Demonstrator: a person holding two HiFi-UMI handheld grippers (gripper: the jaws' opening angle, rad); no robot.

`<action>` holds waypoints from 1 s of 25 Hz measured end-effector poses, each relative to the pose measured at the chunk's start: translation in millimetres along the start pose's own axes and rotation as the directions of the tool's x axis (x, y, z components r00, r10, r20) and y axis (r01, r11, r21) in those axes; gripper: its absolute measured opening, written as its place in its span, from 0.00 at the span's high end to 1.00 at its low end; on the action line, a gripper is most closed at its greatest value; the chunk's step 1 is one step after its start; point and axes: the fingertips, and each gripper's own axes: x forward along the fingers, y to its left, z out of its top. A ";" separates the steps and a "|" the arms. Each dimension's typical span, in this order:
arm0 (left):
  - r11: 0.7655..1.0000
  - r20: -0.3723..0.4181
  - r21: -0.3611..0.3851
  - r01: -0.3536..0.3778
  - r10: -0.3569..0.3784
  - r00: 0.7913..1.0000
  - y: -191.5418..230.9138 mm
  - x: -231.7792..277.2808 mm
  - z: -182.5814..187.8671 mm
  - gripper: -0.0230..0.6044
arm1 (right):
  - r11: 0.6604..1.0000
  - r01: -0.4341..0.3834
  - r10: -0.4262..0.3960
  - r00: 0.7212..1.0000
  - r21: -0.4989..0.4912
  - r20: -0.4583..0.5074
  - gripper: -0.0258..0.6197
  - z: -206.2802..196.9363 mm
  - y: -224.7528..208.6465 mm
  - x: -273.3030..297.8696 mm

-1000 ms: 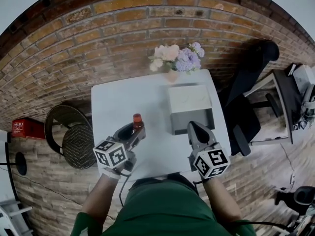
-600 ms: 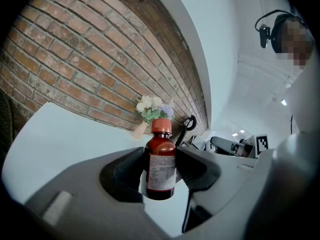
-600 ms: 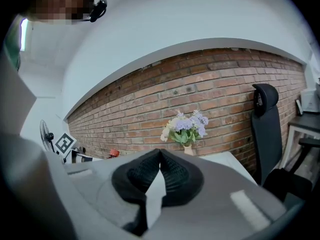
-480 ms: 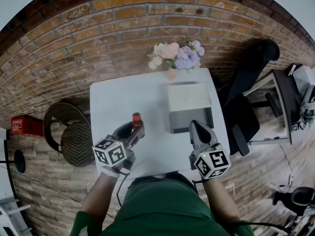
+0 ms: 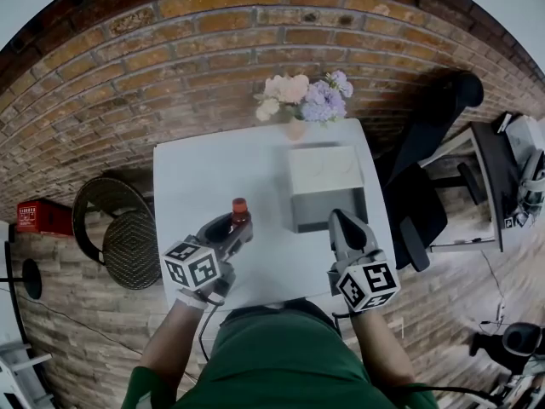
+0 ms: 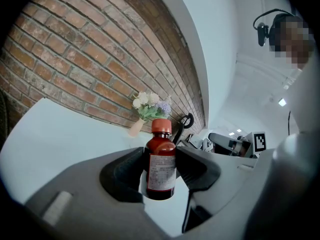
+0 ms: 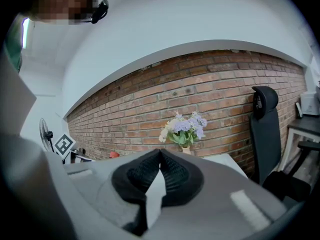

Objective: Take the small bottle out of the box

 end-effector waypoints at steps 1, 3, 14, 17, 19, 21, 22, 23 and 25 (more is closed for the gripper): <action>1.000 0.000 0.000 0.002 -0.002 1.000 -0.4 0.2 -0.3 0.63 | 1.000 -0.003 0.003 1.000 0.002 -0.001 0.95 -0.4 -0.1 0.0; 1.000 -0.001 -0.001 0.004 -0.004 1.000 -0.7 0.4 -0.5 0.63 | 1.000 -0.011 0.011 1.000 0.006 -0.004 0.95 -1.7 0.6 0.7; 1.000 -0.016 0.011 0.019 -0.019 1.000 -9.0 5.4 -3.5 0.63 | 0.999 -0.022 0.022 1.000 0.026 -0.016 0.95 -10.1 -0.3 -1.5; 0.999 -0.020 0.015 0.028 -0.028 0.999 -12.8 6.1 -2.9 0.63 | 0.999 -0.025 0.025 0.999 0.024 -0.021 0.95 -11.0 0.7 -1.1; 0.999 -0.023 0.016 0.031 -0.031 0.999 -14.1 5.9 -2.8 0.63 | 0.999 -0.026 0.027 0.999 0.021 -0.025 0.95 -11.5 1.1 -0.9; 0.999 -0.025 0.013 0.034 -0.033 0.999 -15.0 6.0 -3.6 0.63 | 0.999 -0.025 0.026 0.999 0.020 -0.025 0.95 -11.9 0.4 -1.9; 0.999 -0.026 0.012 0.035 -0.035 0.999 -15.5 6.3 -3.9 0.63 | 1.000 -0.025 0.025 0.999 0.018 -0.026 0.95 -11.9 0.0 -2.5; 0.999 -0.027 0.011 0.037 -0.036 0.999 -15.9 6.5 -4.0 0.63 | 1.000 -0.024 0.025 0.999 0.016 -0.028 0.95 -12.0 -0.3 -2.9; 0.999 -0.029 0.010 0.040 -0.040 0.999 -16.7 6.9 -4.4 0.63 | 1.000 -0.023 0.023 0.999 0.011 -0.034 0.95 -12.4 -0.4 -3.4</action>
